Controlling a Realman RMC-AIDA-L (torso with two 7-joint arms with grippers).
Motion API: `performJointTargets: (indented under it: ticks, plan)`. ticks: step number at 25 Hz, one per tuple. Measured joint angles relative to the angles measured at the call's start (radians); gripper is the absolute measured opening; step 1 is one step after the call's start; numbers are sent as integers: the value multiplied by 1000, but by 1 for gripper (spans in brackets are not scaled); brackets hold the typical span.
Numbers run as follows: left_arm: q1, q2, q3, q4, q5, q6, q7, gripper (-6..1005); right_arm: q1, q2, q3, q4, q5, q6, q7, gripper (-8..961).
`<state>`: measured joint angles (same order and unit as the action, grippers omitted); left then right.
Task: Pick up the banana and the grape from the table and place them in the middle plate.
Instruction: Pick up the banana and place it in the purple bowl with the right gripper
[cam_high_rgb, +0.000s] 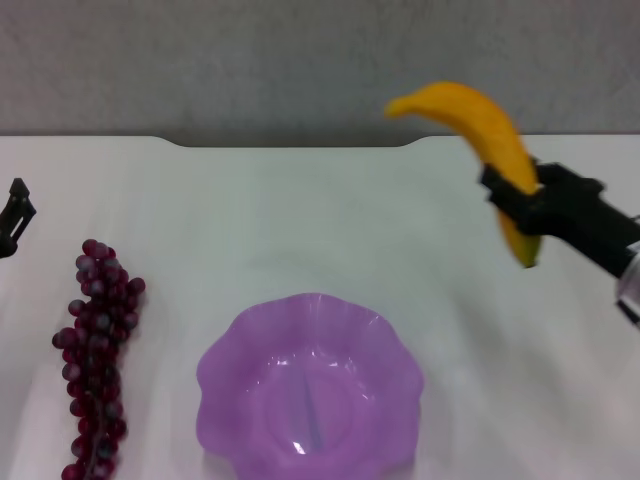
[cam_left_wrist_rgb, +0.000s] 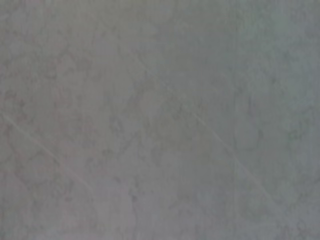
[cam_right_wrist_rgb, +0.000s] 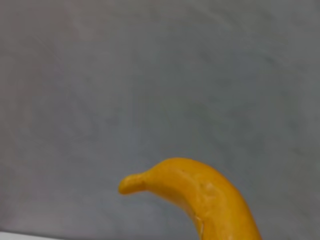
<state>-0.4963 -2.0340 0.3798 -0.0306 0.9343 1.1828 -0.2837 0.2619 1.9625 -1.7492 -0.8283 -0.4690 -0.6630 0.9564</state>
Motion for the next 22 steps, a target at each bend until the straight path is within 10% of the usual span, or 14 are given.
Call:
performJointTargets:
  ticks: [8, 22]
  plan:
    - [-2, 0, 1, 0, 0, 1, 2, 894, -8, 38, -22, -127, -277, -125, 210, 548]
    - [-2, 0, 1, 0, 0, 2, 2, 893, 56, 35, -112, -246, -821, 33, 702, 548]
